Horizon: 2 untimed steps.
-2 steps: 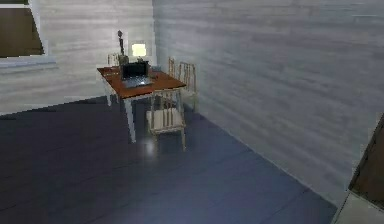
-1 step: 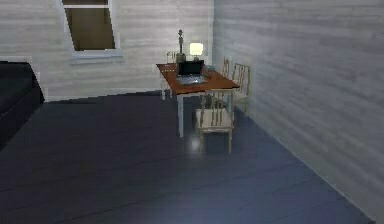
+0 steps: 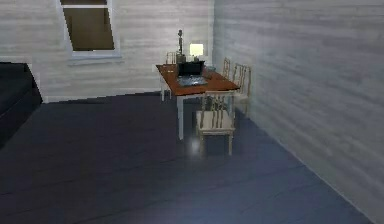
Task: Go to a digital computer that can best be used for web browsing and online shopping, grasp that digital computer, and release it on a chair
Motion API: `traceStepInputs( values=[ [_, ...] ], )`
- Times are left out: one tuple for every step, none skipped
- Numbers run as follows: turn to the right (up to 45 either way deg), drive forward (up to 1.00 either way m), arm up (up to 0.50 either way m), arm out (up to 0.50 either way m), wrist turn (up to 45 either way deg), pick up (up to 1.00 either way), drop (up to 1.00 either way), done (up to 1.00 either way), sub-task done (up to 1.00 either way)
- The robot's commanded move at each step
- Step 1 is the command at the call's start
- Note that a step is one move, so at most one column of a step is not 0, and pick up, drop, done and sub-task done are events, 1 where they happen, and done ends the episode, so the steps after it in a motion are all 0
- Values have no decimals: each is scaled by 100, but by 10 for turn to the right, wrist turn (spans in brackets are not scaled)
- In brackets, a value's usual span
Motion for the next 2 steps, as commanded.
traceStepInputs(
  values=[
    [-180, 0, 0, 0, 0, 0, 0, 0, 0],
    [0, 100, 0, 0, 0, 0, 0, 0, 0]
  ],
)
